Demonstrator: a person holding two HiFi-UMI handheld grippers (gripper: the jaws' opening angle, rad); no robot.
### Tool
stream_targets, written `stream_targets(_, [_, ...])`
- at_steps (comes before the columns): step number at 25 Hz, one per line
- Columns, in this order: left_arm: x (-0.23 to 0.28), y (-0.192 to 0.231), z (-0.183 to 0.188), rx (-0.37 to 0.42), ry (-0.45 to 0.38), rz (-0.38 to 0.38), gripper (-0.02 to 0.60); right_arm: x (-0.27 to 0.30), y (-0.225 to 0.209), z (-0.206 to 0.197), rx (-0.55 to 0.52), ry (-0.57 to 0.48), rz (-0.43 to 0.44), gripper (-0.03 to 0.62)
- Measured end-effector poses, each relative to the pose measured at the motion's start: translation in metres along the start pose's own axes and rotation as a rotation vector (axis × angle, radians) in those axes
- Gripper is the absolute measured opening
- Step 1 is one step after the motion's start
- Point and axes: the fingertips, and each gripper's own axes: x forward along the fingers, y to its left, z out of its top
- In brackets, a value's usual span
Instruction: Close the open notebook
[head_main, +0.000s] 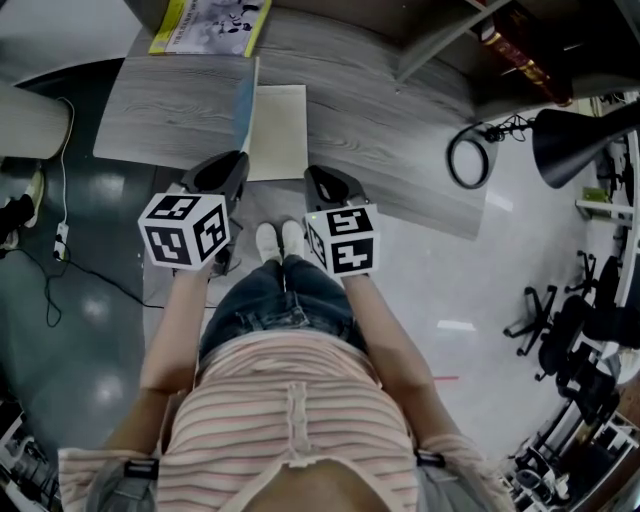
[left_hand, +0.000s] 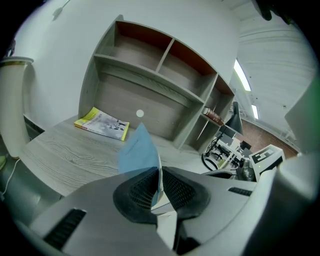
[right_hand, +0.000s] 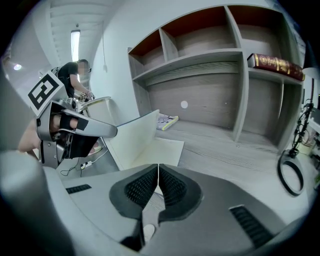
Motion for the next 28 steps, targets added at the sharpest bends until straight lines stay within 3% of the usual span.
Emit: stream_targets(28, [0.061, -0.041, -0.029, 0.159, 0.190, -0.071, 0.038, -0.024, -0.036, -0.028, 0.102, 0.029, -0.100, 0.018])
